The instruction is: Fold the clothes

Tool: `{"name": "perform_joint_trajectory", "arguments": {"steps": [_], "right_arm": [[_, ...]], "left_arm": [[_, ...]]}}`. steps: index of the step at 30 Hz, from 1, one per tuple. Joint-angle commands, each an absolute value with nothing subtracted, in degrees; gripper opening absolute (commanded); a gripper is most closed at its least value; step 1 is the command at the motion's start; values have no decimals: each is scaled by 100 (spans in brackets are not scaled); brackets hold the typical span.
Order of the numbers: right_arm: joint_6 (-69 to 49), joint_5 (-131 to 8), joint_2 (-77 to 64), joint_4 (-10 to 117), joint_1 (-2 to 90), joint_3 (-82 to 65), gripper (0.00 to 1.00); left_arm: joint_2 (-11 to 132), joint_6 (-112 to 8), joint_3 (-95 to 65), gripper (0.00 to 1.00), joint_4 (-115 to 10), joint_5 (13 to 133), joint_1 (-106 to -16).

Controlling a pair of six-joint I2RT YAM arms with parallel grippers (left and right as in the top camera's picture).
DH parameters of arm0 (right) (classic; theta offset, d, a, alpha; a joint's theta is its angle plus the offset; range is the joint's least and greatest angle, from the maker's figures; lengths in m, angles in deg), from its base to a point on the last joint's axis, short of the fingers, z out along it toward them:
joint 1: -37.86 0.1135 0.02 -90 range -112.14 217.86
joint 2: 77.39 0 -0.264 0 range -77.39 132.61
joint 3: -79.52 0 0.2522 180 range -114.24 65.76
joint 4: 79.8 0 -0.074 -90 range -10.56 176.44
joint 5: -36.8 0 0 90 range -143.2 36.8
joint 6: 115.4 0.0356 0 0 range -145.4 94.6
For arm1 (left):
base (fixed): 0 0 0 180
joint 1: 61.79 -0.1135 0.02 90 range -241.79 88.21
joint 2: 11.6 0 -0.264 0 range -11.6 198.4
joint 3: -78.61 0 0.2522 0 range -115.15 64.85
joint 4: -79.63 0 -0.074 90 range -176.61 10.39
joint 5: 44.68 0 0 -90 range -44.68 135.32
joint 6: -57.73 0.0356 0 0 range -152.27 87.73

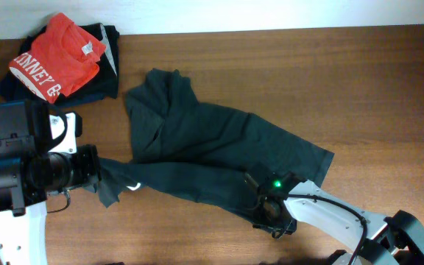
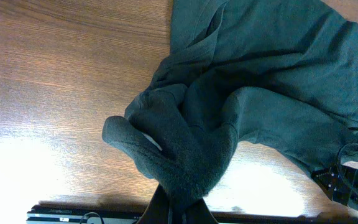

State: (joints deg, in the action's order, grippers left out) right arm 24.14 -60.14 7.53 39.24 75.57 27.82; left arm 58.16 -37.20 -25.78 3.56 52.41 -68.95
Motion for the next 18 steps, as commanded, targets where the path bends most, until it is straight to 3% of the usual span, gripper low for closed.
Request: {"name": "perform_joint_trajectory", "arguments": {"steps": [1, 2, 5, 8, 13, 18], "right_arm": [[2510, -6010, 775, 4108, 7610, 2918, 36], [2537, -6025, 773, 4149, 7608, 2916, 4], [2596, -6025, 745, 3974, 7597, 2850, 4], [2432, -6027, 426, 2969, 7457, 2365, 4], [1984, -6003, -989, 982, 7448, 1272, 4], [1990, -5999, -2248, 14, 7448, 833, 4]], "left_arm": [[5781, -3692, -2576, 1, 343, 5304, -6919], [5781, -3692, -2576, 0, 343, 5302, -6919], [5781, -3692, -2576, 0, 343, 5283, -6919], [5781, -3692, -2576, 1, 332, 5283, -6919], [5781, -3694, -2521, 1, 275, 5283, -6919], [5781, -3696, -1990, 0, 65, 5285, -6919]]}}
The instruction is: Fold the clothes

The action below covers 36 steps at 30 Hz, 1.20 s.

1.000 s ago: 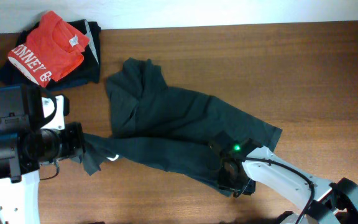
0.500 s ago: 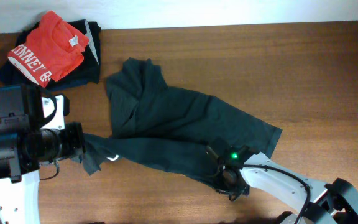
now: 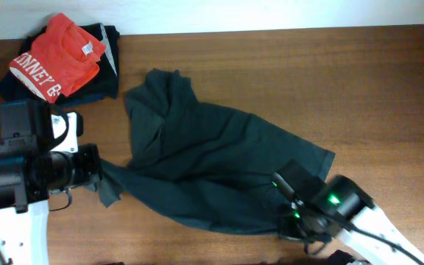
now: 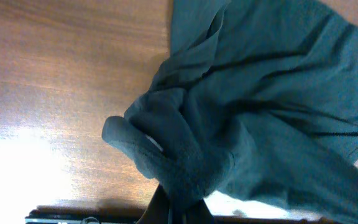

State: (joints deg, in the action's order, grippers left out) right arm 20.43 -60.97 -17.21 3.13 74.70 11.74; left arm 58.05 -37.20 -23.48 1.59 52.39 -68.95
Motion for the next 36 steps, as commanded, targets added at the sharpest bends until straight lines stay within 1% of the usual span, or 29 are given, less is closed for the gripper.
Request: {"name": "perform_joint_trajectory", "arguments": {"steps": [1, 4, 8, 10, 13, 16, 20, 23, 25, 27, 28, 30, 33, 36], "right_arm": [[1990, -5988, -2462, -181, 7448, 612, 4], [2209, -5166, -2783, -1090, 7450, -629, 4], [2113, -5096, -2822, -1090, 7455, -1648, 4], [2117, -4906, -2822, -1090, 7453, -1762, 4], [2229, -4438, -2722, -1090, 7453, -1779, 4], [2384, -3971, -2514, -1088, 7453, -1886, 4], [2462, -3586, -2210, -1090, 7376, -1945, 4], [2434, -3649, -2092, -1088, 6935, -1945, 4], [1960, -3868, -2090, -1088, 6637, -1945, 4], [1446, -4403, -2033, -1088, 6377, -1943, 4], [1105, -4825, -1953, -1088, 6323, -1943, 4], [987, -5153, -1765, -1088, 6338, -1902, 4], [740, -5394, -1421, -1088, 6340, -1541, 4], [747, -5477, -1107, -1018, 6338, -828, 4]], "left_arm": [[5781, -3698, -1881, 0, 17, 5285, -6919], [5781, -3866, -1688, 0, -116, 5283, -6919], [5781, -3866, -1688, 0, -280, 5269, -6919], [5781, -4011, -1688, 1, -474, 4859, -6919], [5781, -4575, -1688, 1, -721, 4279, -6919], [5792, -4682, -1688, 0, -960, 4271, -6919], [5934, -4682, -1671, 0, -896, 4316, -6869], [6172, -4680, -1667, 0, -540, 4290, -6606], [6314, -4677, -1667, 1, -426, 4225, -6501], [6493, -4677, -1667, 1, -516, 4225, -6477], [6602, -4680, -1667, 0, -579, 4177, -6477], [6913, -4680, -1667, 1, -682, 3917, -6477], [7555, -4680, -1667, 1, -966, 3818, -6482], [8242, -4680, -1667, 1, -1364, 3779, -6482]]}}
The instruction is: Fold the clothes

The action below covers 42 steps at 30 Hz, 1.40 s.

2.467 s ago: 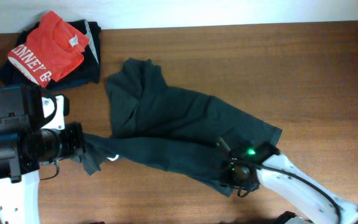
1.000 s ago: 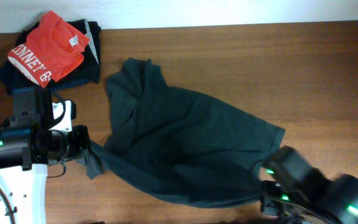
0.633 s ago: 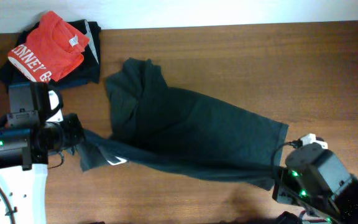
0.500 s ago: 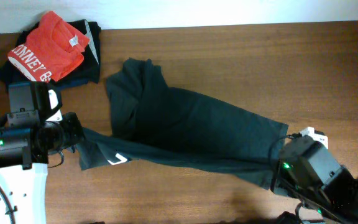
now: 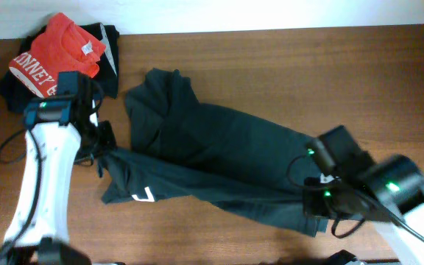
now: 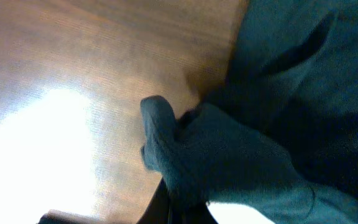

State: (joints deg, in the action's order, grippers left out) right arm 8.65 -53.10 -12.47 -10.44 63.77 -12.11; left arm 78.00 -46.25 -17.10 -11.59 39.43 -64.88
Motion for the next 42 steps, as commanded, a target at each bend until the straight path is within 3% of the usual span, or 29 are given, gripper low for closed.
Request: {"name": "perform_joint_trajectory", "arguments": {"steps": [1, 8, 15, 20, 24, 28, 34, 42], "right_arm": [[762, -5481, -1080, -932, 6338, -621, 4], [808, -5341, -1056, -240, 6235, -350, 4], [629, -5435, -1214, -613, 5654, -398, 4], [598, -5645, -1756, -795, 5654, -780, 4], [-5, -6443, -1821, -985, 5654, -933, 4], [-547, -6996, -1900, -1090, 5671, -997, 4], [-567, -6635, -1821, -1090, 5669, -1025, 4], [-569, -6226, -949, -821, 5658, -1023, 4]], "left_arm": [[8401, -4680, -1667, 0, -1493, 3779, -6482], [8567, -4680, -1667, 0, -1423, 3976, -6477], [8421, -4760, -1697, 0, -575, 3965, -6477], [7208, -4959, -1717, 0, -378, 3812, -6477], [5805, -4878, -1826, 0, -35, 4585, -6477], [5158, -4865, -2320, 0, 730, 4509, -6477], [5531, -4848, -2493, 0, 986, 4098, -6477], [7446, -5090, -2187, 0, 302, 3792, -6477]]}}
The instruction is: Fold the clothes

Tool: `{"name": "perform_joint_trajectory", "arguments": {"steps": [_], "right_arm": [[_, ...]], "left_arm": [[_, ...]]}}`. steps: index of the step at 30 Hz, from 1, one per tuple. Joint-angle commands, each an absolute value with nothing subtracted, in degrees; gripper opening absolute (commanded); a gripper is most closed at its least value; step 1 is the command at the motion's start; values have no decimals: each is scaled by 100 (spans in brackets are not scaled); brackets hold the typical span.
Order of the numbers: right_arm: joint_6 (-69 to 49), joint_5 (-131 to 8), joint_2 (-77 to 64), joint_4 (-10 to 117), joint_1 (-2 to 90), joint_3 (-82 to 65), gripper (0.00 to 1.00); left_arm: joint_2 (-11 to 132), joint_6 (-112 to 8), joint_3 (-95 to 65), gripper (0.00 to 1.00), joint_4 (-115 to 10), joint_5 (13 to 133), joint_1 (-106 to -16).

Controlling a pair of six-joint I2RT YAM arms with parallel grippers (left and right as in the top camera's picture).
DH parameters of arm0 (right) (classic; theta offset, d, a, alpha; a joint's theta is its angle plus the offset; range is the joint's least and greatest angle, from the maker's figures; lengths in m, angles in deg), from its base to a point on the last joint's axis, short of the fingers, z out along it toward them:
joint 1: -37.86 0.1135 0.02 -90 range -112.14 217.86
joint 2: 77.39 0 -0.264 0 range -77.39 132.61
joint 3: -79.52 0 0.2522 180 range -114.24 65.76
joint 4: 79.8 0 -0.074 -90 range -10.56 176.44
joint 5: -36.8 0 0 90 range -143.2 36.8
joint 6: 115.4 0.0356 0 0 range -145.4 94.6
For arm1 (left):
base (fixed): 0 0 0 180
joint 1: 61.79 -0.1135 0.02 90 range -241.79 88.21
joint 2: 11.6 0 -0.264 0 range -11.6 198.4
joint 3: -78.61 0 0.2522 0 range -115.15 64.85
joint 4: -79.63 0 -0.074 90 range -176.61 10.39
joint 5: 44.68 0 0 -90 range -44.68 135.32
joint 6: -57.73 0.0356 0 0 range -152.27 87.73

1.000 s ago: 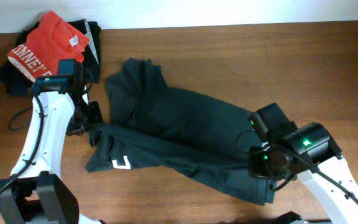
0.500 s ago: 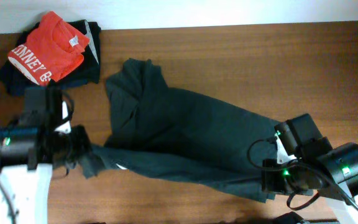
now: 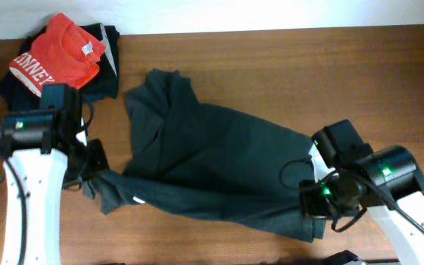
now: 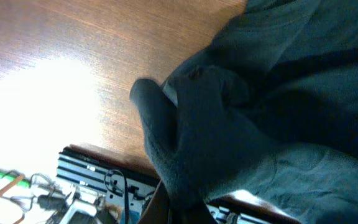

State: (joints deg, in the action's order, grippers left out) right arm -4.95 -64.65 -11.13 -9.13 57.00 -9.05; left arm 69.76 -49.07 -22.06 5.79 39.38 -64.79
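Note:
A dark green garment (image 3: 219, 158) lies spread and rumpled across the middle of the table, running from back left to front right. At its front left corner my left gripper (image 3: 94, 175) is shut on a bunched fold. In the left wrist view that fold (image 4: 197, 137) fills the jaws of the left gripper (image 4: 179, 210). My right gripper (image 3: 316, 213) sits at the garment's front right corner, with the cloth drawn out to it; its fingers are hidden under the arm.
A folded red shirt (image 3: 57, 51) lies on dark clothes (image 3: 107, 77) at the back left corner of the wooden table (image 3: 308, 73). The table's front edge and some equipment (image 4: 86, 180) below it show in the left wrist view.
My left gripper has moved toward the front edge with the garment's left corner still in it. The right gripper stays at the front right corner. The front hem lies a little straighter.
My left gripper held the bunched left corner near the front while the right held the hem at mid front. The right was then farther right, stretching the hem. Then the left was nearer the pile, and it is now back toward the front.

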Motion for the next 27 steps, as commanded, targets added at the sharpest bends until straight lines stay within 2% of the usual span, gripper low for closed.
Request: {"name": "perform_joint_trajectory", "arguments": {"steps": [1, 7, 11, 12, 19, 20, 21, 22, 26, 27], "right_arm": [[-567, -6178, -890, -795, 5658, -1023, 4], [-643, -6001, -429, -718, 5658, -1023, 4], [-716, -5892, -237, -497, 5645, -1023, 7], [-718, -5844, -200, -458, 5582, -1023, 4], [-720, -5595, -184, -414, 4919, -1023, 4], [-718, -5433, -184, -414, 4845, -1023, 4], [-713, -5262, -184, -410, 4712, -1023, 4], [-716, -5227, -184, -408, 4609, -1023, 4], [-694, -4985, -184, -393, 4137, -1023, 4], [-692, -4976, -184, -397, 3988, -1023, 8]], "left_arm": [[7575, -5088, -2185, 0, 232, 3781, -6477], [8421, -5086, -2185, 4, -168, 3731, -6477], [8526, -5020, -2187, 25, -728, 3733, -6477], [8526, -5020, -2187, 25, -763, 3733, -6477], [8526, -4933, -2187, 24, -706, 3755, -6449], [8526, -4933, -2187, 25, -689, 3757, -6449], [8526, -4931, -2185, 35, -634, 3825, -6451], [8526, -4929, -2185, 37, -588, 3888, -6451], [8526, -4881, -2110, 38, -387, 4207, -6386], [8526, -4782, -2038, 38, -387, 4327, -6287]]}}
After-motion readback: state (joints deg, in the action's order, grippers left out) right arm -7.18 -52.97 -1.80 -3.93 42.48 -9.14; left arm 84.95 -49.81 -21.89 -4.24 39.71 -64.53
